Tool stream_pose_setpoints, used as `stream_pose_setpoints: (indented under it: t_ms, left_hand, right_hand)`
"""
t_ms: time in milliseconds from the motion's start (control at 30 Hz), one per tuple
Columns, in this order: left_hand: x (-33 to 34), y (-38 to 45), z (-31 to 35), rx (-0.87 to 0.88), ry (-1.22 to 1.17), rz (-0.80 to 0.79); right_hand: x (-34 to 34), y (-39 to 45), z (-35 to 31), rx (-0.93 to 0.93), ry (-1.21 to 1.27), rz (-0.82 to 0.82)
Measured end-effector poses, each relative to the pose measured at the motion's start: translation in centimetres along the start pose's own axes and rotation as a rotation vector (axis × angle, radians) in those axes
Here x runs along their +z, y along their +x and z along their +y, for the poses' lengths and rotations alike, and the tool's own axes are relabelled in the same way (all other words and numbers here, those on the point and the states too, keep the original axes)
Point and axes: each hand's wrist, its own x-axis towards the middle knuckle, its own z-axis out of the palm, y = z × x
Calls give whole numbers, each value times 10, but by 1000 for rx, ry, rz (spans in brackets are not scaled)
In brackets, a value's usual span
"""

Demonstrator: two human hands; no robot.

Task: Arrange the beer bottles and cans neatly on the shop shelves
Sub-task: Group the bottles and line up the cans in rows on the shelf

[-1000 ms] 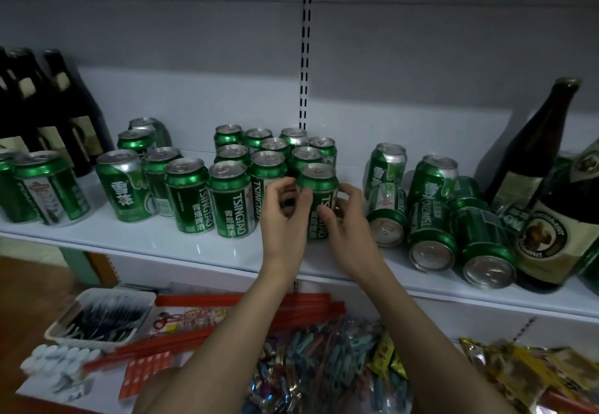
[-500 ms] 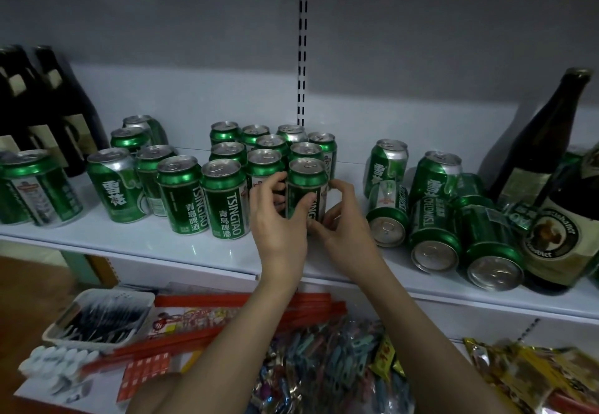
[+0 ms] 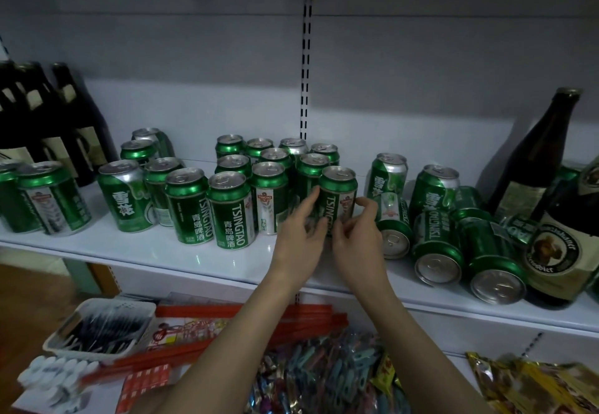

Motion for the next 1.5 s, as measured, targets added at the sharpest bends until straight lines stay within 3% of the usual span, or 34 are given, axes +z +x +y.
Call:
stream_pose_setpoints:
  t_ms: [233,500,600,733,900,1167,1500]
  left_hand:
    - [0,1,3,-52,26,-61]
    - [-6,-5,7,-123,-80,116]
    - [-14,-6,11,-133,-15,108]
    - [-20,-6,17,-121,78,-7]
    - [-33,-17,25,-80,115,6]
    - [-108,-60,32,9,209,190]
    - [-183,-64,6,-118,368,424]
  right_hand:
    - [4,4,2,-3,-29,13]
    - [1,-18,-12,-200,-244,79]
    - [-6,-27,-11,-234,-240,8]
    - [-23,-24,-15,-89,-134,-109]
    - [-32,-25,-30,-69,-149,-229]
    - [12,-54,-79,-185,15,-330]
    - [96,-61,-107,-171,-19,-574]
